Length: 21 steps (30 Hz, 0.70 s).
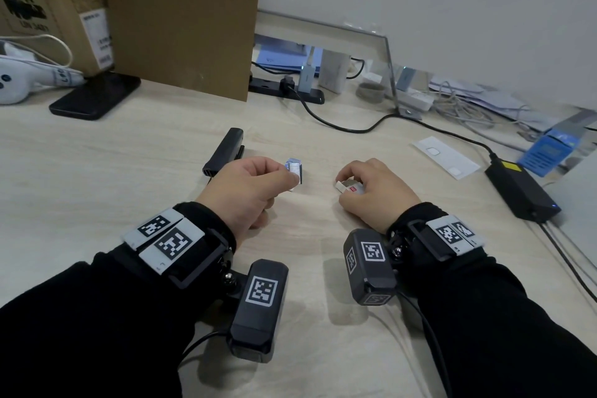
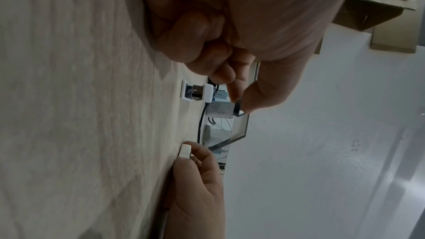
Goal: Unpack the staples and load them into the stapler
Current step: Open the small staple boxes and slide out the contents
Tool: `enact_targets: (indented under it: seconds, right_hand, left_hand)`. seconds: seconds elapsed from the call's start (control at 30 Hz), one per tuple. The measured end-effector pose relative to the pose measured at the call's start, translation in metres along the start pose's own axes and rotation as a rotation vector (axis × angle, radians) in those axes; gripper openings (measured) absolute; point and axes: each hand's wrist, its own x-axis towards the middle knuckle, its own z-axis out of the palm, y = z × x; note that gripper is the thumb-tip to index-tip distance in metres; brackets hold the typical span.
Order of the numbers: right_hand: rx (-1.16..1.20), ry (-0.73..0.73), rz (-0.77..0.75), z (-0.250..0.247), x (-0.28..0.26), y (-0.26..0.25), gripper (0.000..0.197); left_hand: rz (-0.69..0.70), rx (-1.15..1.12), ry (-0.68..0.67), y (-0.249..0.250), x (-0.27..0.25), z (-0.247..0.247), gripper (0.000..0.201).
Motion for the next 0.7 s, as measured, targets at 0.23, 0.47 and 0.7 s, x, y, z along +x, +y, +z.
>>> enact_targets:
  seconds: [0.23,0.47,0.7]
  right_hand:
    - [0.02,0.016,-0.01,-0.0006,-0.0014,0.0006,0.019]
    - [0.071,0.082,-0.049,0.0011,-0.001,0.0062,0.027]
    - [0.109,0.114,-0.131,0.0012,-0.0006,0.0077,0.017]
  left_hand:
    - [-0.004,0.12,-0.025,-0.0026,-0.0005,-0.0003,0.027]
    - [-0.015,0.123,-0.04,-0.0015,-0.0005,0.0,0.024]
    - [-0.021,0.112,-0.048,-0.0024,0.0008,-0.0012,0.024]
